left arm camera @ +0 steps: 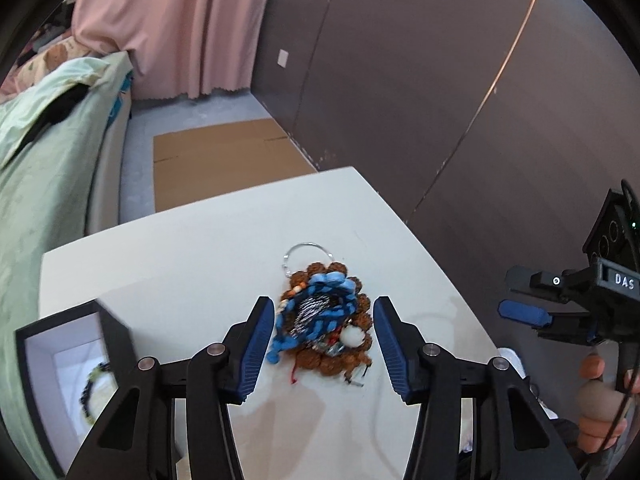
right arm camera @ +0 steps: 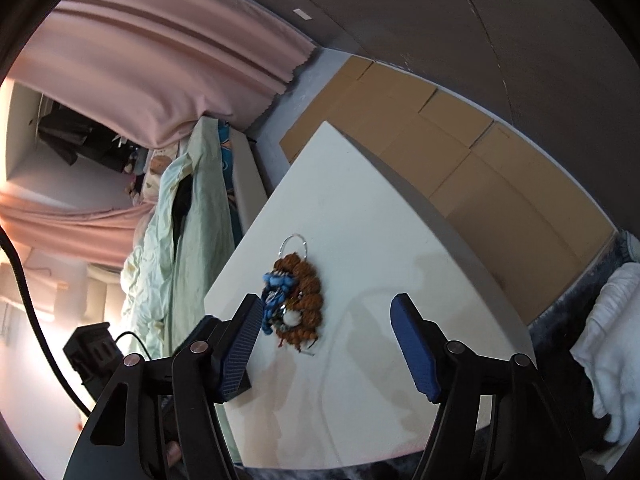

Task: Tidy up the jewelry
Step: 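Grasp the blue braided bracelet from the pile with the left gripper, then lift the blue bracelet with the left gripper while the right gripper grasps the brown seed-bead bracelet, then lower the blue bracelet into the box and open the left gripper, then lower the brown seed-bead bracelet into the box and open the right gripper, then move the left gripper over the remaining keyring and bead pile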

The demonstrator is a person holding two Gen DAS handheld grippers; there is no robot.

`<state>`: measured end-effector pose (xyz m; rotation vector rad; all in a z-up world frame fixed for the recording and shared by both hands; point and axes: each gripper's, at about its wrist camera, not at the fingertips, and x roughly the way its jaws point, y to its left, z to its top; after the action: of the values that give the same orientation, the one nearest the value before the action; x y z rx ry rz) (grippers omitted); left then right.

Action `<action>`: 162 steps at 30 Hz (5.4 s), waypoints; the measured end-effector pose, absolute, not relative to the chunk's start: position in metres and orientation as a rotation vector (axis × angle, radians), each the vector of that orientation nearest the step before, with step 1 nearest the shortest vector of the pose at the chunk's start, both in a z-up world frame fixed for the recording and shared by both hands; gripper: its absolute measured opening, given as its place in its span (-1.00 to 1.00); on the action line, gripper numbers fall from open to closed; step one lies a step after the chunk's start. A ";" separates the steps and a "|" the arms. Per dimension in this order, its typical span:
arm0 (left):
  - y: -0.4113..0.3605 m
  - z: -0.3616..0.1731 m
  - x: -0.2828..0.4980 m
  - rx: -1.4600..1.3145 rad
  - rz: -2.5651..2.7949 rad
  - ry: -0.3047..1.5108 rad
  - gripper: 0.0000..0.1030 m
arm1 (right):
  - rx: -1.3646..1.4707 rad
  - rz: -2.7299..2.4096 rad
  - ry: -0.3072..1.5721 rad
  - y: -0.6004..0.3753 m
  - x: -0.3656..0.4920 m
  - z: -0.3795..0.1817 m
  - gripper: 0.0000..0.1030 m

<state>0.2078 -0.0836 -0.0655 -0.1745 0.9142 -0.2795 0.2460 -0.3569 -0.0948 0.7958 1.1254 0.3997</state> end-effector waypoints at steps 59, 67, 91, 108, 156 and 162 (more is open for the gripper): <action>-0.025 -0.045 0.212 -0.234 -0.218 0.831 -0.37 | 0.410 0.484 1.234 -0.250 0.305 -0.135 -0.06; -0.020 -0.041 0.206 -0.234 -0.205 0.826 -0.37 | 0.385 0.465 1.249 -0.252 0.300 -0.128 -0.62; 0.027 -0.004 0.137 -0.266 -0.109 0.732 -0.37 | 0.321 0.576 1.000 -0.235 0.211 -0.033 -0.63; 0.075 -0.004 0.100 -0.332 0.001 0.709 0.59 | 0.288 0.681 0.923 -0.184 0.177 0.010 -0.63; 0.074 0.019 0.090 -0.338 -0.018 0.625 0.83 | 0.321 0.554 0.936 -0.245 0.205 0.014 0.73; 0.047 0.018 0.105 -0.321 -0.064 0.628 0.83 | 0.383 0.526 0.956 -0.271 0.204 -0.001 0.73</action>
<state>0.1047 0.0469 0.0178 -0.3210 0.6283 -0.0643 0.2041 -0.2705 -0.0006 0.3831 0.9560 0.5258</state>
